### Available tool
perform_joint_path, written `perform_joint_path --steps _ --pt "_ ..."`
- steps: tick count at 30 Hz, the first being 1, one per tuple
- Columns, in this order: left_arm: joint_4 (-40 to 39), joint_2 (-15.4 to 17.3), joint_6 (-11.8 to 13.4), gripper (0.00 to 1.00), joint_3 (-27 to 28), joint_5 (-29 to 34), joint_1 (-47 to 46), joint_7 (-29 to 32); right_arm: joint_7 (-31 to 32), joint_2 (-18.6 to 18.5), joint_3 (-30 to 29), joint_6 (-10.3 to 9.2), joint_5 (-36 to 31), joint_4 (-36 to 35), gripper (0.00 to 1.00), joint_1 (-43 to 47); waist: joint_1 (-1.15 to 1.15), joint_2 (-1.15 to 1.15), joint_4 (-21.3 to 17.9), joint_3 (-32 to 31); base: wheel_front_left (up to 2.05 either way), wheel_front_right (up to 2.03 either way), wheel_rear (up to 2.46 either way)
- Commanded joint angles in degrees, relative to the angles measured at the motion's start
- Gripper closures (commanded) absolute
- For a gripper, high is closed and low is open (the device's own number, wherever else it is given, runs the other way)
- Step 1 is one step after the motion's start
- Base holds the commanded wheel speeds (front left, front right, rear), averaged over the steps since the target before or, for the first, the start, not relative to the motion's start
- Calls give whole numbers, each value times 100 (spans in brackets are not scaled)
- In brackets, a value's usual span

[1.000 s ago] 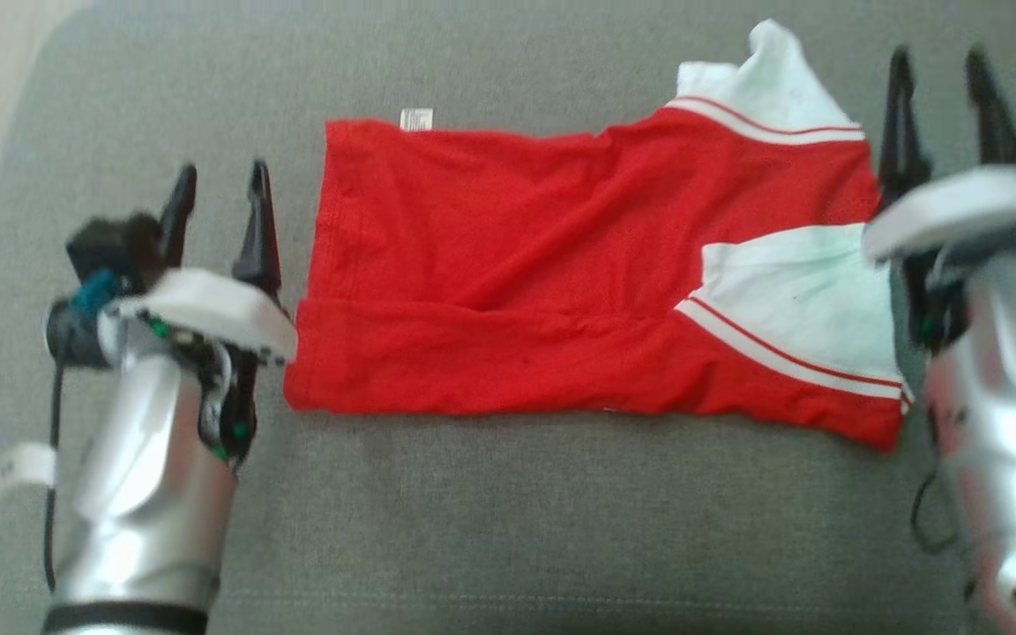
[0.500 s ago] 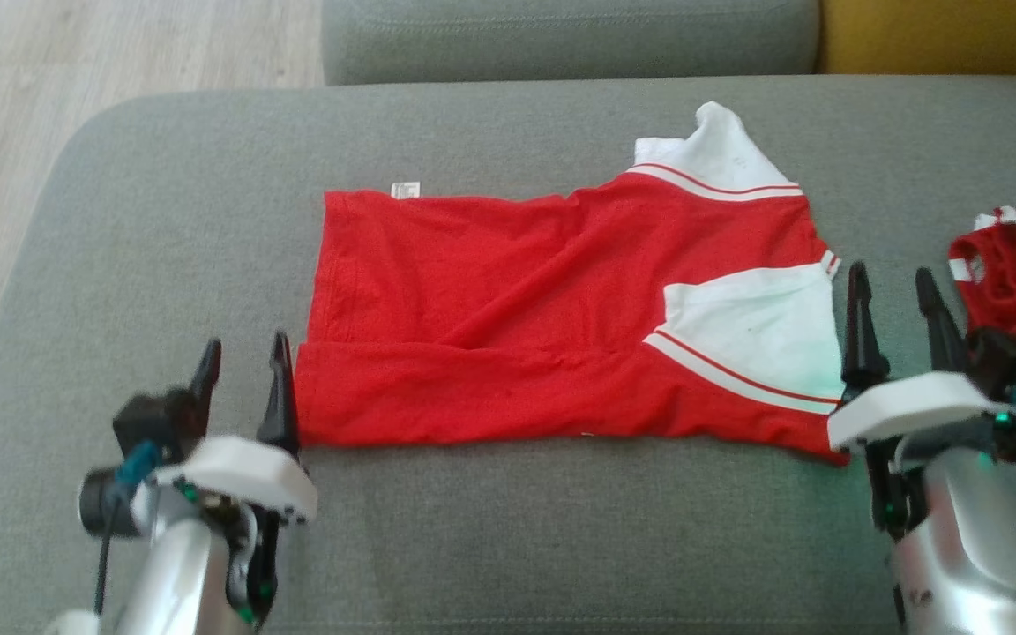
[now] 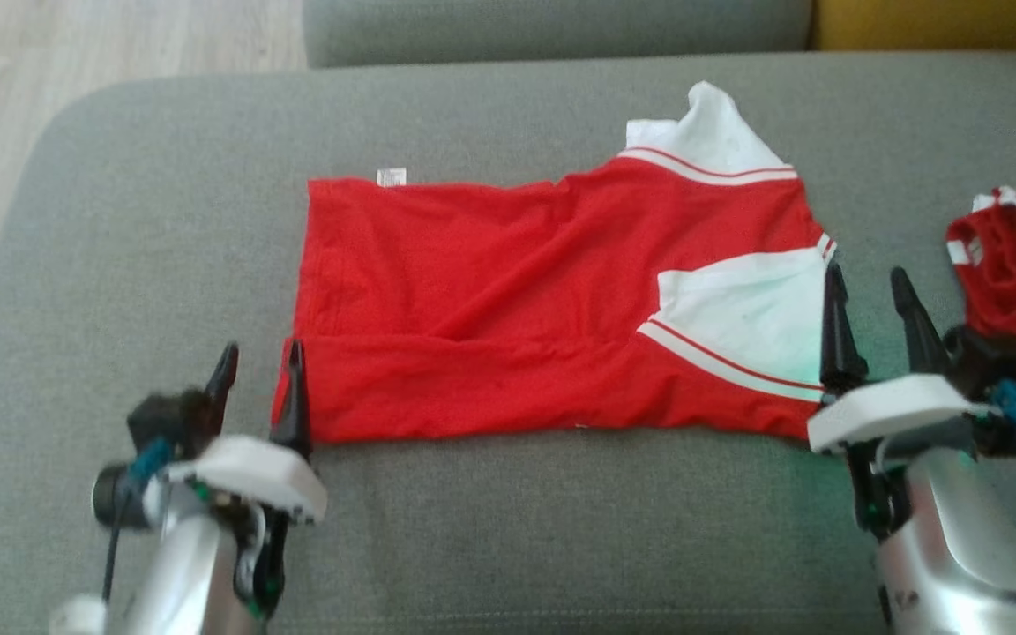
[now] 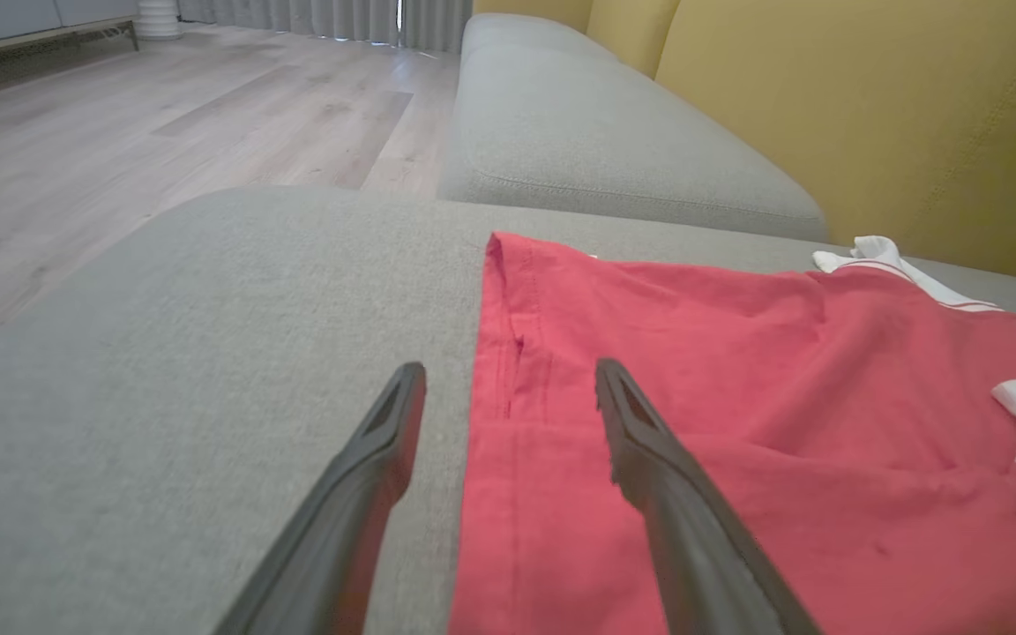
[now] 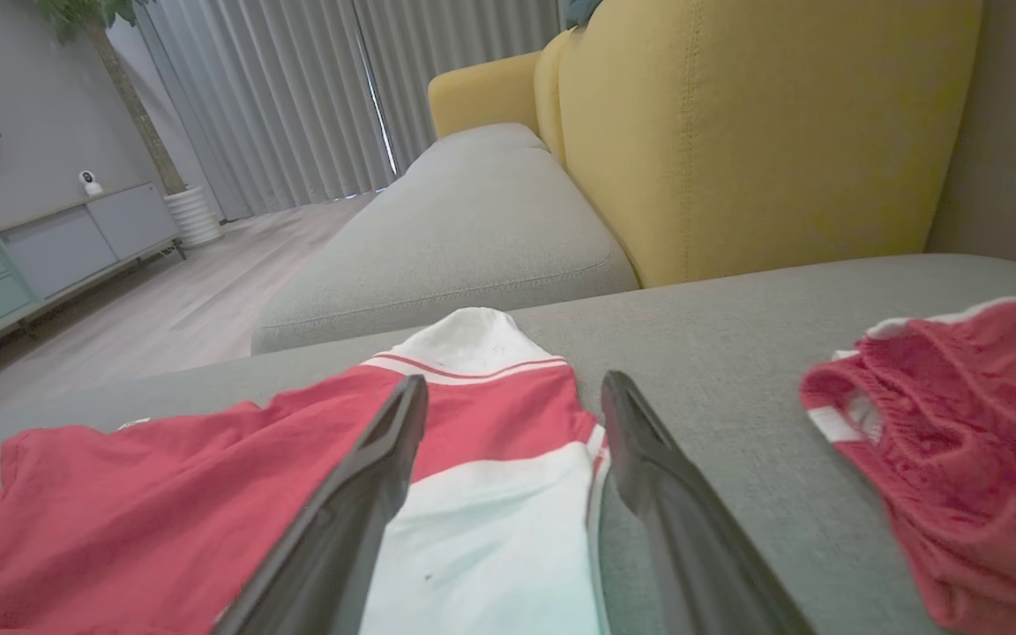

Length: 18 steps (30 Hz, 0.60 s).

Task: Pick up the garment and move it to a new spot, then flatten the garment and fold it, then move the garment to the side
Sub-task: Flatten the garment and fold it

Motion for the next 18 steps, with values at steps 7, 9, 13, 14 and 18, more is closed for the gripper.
perform_joint_path --steps 7,9,13,14,18 --pt "671 444 -403 0 93 -65 -1688 273 4 25 475 37 293 -320 0 -786 0 0 -150 575 0 0 0" --pt "861 573 -486 0 63 -131 -2083 448 16 25 580 37 360 -354 0 -929 0 0 -202 711 0 0 0" --pt "1242 792 -594 0 -10 -379 -2794 791 21 25 756 37 476 -412 0 -1184 0 0 -306 957 0 0 0" --pt "1336 833 -608 0 -36 -470 -2948 888 21 25 796 37 500 -424 0 -1241 0 0 -333 1018 0 0 0" --pt "1647 948 -629 0 -229 -970 -3456 1372 16 25 938 37 572 -448 0 -1451 0 0 -439 1238 0 0 0"
